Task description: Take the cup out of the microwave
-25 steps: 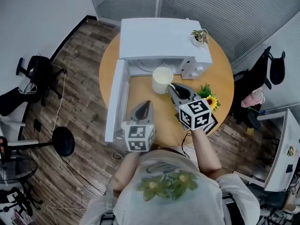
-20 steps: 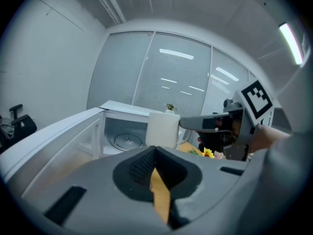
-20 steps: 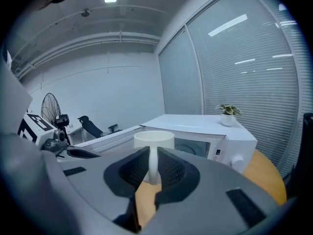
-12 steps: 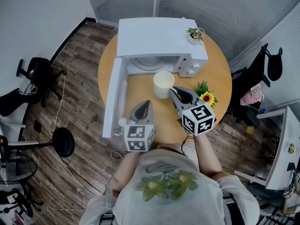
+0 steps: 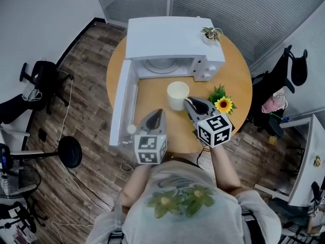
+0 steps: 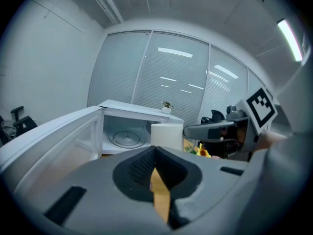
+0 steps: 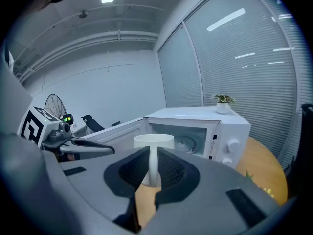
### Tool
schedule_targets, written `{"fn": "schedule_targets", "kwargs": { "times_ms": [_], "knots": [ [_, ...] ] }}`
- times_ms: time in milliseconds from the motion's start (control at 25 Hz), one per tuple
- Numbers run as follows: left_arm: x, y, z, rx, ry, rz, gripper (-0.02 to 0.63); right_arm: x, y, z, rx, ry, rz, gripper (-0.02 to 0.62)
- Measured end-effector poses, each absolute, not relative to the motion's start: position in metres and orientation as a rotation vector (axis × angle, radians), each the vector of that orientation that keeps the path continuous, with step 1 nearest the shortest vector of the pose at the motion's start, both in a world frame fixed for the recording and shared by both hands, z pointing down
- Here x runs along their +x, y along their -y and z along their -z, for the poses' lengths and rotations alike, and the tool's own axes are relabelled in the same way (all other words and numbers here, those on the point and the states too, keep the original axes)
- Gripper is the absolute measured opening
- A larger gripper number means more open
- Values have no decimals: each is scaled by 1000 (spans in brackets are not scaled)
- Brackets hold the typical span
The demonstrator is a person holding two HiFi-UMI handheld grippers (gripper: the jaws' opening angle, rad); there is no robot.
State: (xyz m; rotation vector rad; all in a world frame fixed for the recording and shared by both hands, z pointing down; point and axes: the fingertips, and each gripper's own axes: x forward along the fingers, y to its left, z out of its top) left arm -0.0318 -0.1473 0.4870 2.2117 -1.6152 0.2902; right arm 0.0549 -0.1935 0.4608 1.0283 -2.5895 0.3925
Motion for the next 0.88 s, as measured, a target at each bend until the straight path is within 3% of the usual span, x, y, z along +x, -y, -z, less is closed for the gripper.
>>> {"fn": "schedule_targets", "kwargs": {
  "times_ms": [880],
  "knots": [
    [-25,121,-518,2161,1546,-352,3,65,165,-545,969,2456,-525,58]
  ]
}}
